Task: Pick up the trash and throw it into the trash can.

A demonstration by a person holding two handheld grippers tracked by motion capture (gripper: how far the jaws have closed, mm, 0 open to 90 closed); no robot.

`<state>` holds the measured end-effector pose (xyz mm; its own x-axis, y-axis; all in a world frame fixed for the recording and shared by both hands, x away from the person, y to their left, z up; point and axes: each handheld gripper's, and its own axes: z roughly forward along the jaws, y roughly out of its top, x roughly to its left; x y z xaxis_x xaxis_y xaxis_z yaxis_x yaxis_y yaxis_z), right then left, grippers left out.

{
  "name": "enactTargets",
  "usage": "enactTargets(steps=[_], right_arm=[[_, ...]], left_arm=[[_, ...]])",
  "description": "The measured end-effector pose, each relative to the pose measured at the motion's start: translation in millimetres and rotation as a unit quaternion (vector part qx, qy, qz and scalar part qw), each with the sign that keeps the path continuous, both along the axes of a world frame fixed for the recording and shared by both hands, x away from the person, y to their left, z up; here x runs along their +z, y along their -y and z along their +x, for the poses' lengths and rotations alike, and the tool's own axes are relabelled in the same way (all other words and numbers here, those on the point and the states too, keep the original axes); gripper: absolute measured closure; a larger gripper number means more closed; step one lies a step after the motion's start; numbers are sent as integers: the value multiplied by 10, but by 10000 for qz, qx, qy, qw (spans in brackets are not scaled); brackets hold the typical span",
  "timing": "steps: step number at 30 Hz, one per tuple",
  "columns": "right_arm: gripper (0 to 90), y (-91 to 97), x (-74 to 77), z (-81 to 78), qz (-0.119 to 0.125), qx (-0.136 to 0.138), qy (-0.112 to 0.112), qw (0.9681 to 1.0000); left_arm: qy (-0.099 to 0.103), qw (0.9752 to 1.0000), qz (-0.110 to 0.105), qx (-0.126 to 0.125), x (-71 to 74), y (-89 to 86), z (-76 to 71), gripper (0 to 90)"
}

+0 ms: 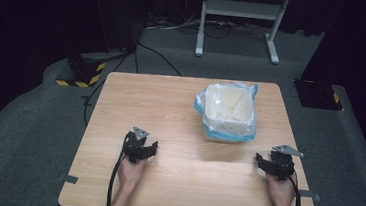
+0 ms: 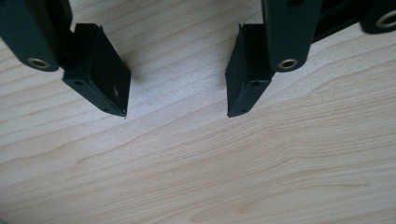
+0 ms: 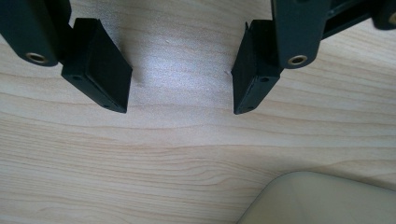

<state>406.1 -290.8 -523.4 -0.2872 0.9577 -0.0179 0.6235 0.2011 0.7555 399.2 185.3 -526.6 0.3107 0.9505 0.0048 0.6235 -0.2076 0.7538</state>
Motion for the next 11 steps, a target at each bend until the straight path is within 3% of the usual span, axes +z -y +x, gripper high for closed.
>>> enactTargets(steps=[11], right_arm=[[370,0,-1,0,0,-1,3,10000]], left_arm=[[-39,10000,-27,4,-2,8,-1,345]])
